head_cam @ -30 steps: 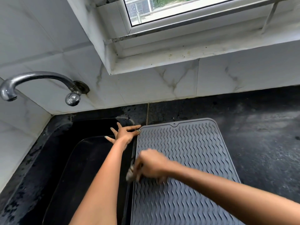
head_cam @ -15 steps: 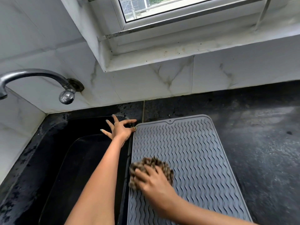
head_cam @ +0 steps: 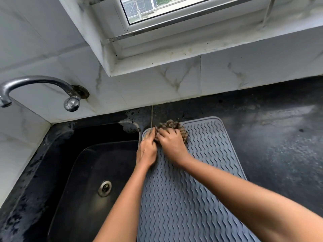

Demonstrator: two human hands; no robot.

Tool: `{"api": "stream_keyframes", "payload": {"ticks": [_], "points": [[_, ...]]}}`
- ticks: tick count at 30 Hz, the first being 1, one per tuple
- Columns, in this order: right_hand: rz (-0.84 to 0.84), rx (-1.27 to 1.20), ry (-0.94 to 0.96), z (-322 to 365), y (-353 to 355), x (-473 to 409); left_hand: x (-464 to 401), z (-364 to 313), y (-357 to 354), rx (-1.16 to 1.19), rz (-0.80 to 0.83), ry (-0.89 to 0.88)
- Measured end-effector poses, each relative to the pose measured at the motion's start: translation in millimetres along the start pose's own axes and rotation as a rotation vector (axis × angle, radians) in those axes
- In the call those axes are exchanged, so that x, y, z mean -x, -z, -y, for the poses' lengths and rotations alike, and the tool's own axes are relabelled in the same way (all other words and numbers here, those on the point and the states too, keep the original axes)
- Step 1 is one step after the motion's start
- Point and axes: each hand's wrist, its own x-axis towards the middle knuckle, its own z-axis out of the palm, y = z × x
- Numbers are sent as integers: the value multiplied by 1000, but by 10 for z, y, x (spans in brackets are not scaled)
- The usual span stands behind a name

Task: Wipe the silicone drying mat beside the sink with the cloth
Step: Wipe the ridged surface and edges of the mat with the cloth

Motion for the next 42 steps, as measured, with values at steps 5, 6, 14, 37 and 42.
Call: {"api": "stream_keyframes", "payload": {"ticks": [5, 6, 14, 37, 42], "points": [[-138, -119, 67, 200, 44, 668, -99, 40, 98, -182, 90, 8], [-109, -139, 91, 252, 77, 815, -95, 36, 99, -205, 98, 7], [-59, -387, -97, -13, 548, 364, 202, -3, 24, -21, 165, 1], [97, -164, -117, 170, 467, 373, 767, 112, 92, -201, 200, -42], [117, -14, 27, 282, 232, 797, 805, 121, 63, -53, 214, 56]]}}
